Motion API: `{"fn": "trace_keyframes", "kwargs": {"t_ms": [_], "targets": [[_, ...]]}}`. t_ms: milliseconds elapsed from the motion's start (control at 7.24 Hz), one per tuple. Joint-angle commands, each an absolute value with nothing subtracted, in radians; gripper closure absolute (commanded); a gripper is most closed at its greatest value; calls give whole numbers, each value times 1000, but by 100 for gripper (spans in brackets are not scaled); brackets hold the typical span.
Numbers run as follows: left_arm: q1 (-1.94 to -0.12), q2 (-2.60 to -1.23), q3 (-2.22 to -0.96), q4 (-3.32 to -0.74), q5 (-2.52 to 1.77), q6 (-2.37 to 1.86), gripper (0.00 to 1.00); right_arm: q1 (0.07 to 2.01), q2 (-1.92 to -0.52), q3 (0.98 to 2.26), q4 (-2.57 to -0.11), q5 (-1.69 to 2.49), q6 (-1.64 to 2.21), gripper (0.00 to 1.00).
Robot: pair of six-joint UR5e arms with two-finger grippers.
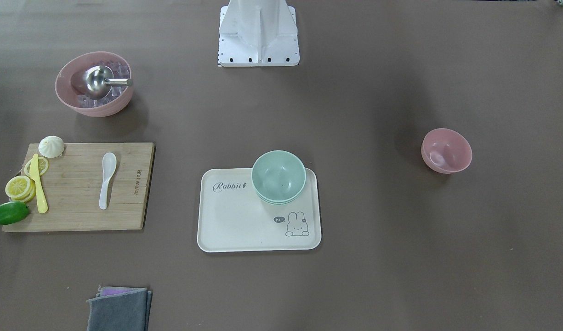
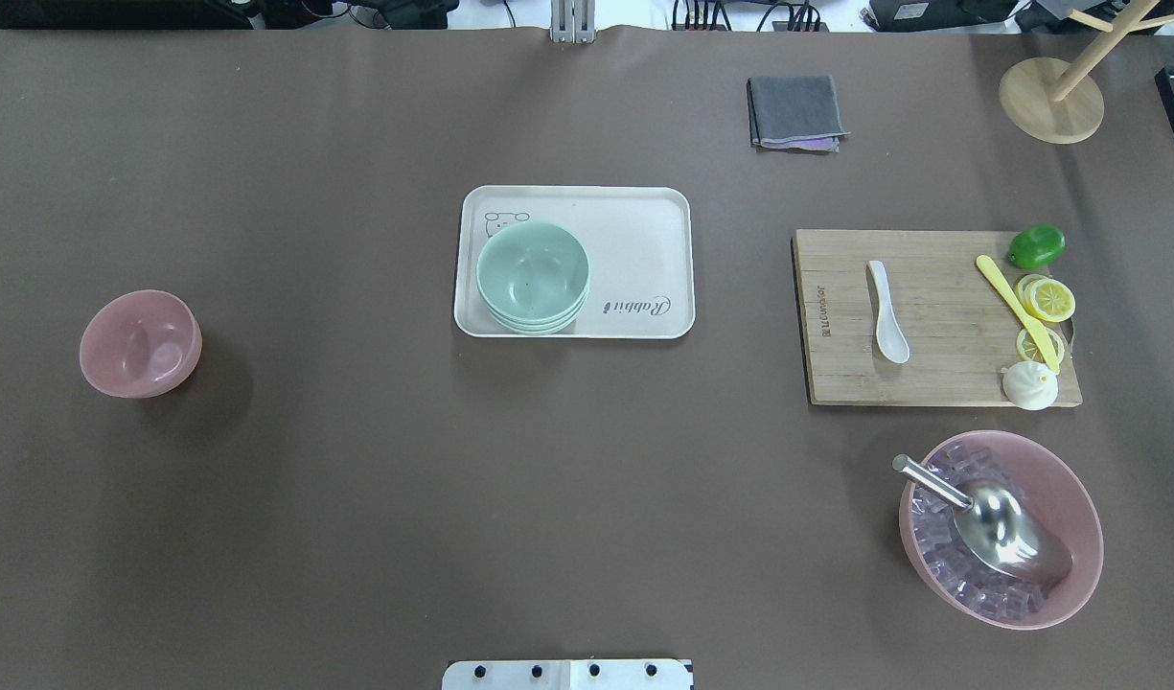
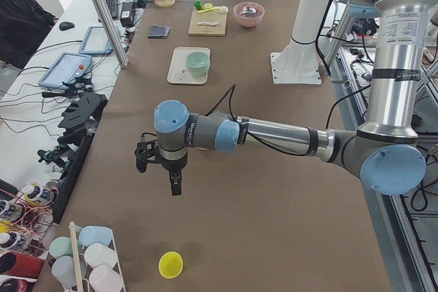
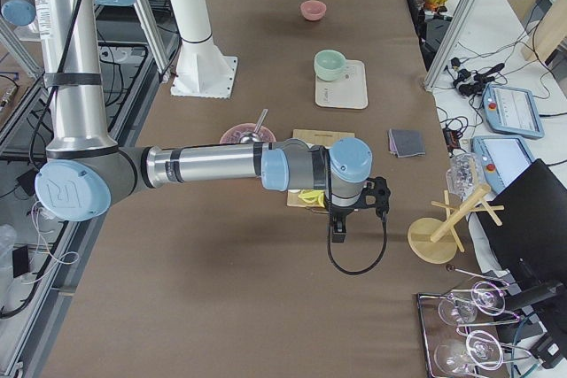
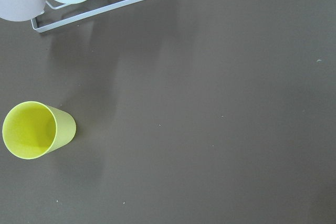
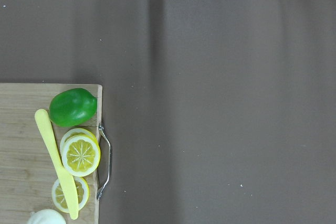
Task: Stack pink bowl on green and place spoon
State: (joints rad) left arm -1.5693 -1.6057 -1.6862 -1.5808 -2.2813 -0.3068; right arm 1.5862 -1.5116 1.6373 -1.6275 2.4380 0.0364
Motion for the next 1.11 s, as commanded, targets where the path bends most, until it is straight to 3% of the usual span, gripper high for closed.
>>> {"fn": "trace_keyframes", "kwargs": {"t_ms": [0,553,967], "targets": [[-1566,-1603,-1678,-1591,-2283,-305,1,1586,-1511,1637,-1628,2448,35,0],[-1551,-1621,-1643,-1646,-2316,-304,1,1586,-1512,1638,-1628,2450,35,0],[-1504,-1687,-1718,-1637,-2342,-454,1,1586,-1514,1643,-1626,2450,34,0]]}}
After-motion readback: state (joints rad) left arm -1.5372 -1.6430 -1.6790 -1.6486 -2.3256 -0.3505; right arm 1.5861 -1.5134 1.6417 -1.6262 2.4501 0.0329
